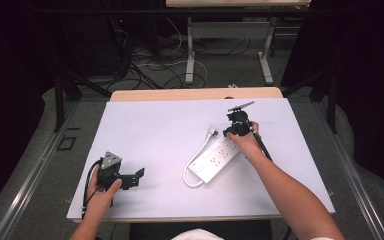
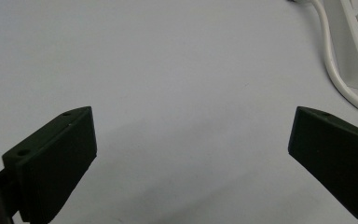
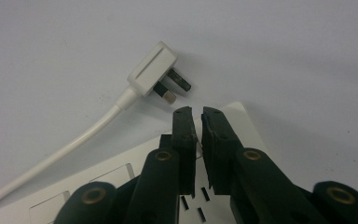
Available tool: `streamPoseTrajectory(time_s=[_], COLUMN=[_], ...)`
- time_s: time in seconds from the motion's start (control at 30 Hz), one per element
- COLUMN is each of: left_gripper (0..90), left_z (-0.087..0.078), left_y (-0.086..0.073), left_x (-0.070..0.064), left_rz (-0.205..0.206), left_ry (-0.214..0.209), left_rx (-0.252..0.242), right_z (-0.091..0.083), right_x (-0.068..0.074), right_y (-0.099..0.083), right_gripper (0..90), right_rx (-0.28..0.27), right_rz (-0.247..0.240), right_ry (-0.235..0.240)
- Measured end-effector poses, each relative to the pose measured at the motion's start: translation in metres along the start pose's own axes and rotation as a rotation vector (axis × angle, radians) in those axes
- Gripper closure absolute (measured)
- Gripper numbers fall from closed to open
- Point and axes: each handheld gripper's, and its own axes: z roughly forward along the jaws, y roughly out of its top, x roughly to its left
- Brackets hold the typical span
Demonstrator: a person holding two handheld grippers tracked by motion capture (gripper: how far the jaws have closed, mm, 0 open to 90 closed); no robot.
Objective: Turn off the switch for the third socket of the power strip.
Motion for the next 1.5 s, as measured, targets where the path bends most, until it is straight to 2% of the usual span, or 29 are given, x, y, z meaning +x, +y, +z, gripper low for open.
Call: streamPoseTrajectory(time_s=[0.2,0.27,0.3,0.37,0.47,0.8,0.83,0.9,1.03,1.07,1.2,1.5], left_gripper=[1.0,1.0,1.0,1.0,1.0,1.0,1.0,1.0,1.0,1.0,1.0,1.0], left_z=[-0.0002,-0.0001,-0.0001,0.0000,0.0003,0.0003,0.0002,0.0002,0.0002,0.0002,0.0000,-0.0009], left_y=[-0.0001,-0.0001,-0.0001,-0.0002,-0.0003,-0.0002,-0.0002,-0.0002,-0.0002,-0.0002,-0.0001,0.0001], left_x=[0.0001,0.0002,0.0002,0.0002,0.0003,0.0000,0.0000,0.0000,-0.0001,-0.0002,-0.0003,0.0005], left_rz=[-0.003,-0.002,-0.002,-0.002,-0.001,-0.003,-0.003,-0.002,-0.002,-0.003,0.000,0.000], left_ry=[0.000,0.000,0.000,0.000,0.000,0.000,0.000,0.000,0.000,0.000,0.000,-0.003], left_rx=[0.002,0.001,0.002,0.002,0.003,0.005,0.006,0.006,0.003,0.004,0.004,0.010], right_z=[0.0034,0.0042,0.0042,0.0043,0.0046,0.0046,0.0043,0.0046,0.0045,0.0052,0.0051,0.0072], right_x=[-0.0013,-0.0008,0.0005,-0.0013,-0.0007,-0.0005,0.0005,-0.0012,-0.0009,-0.0011,-0.0007,-0.0019], right_y=[0.0002,0.0001,0.0003,-0.0002,-0.0003,-0.0004,0.0002,-0.0006,-0.0006,-0.0013,-0.0016,-0.0023], right_gripper=[86.9,87.2,87.3,87.6,88.9,90.0,90.0,90.0,90.0,90.0,90.0,90.0], right_rx=[0.020,0.023,0.025,0.024,0.021,0.018,0.025,0.021,0.024,0.008,0.015,0.014], right_rz=[-0.004,0.004,0.024,0.005,0.007,0.004,0.017,-0.015,-0.009,-0.004,-0.022,-0.020], right_ry=[0.000,-0.003,-0.001,0.003,0.015,0.014,0.008,0.011,0.010,0.015,0.004,0.012])
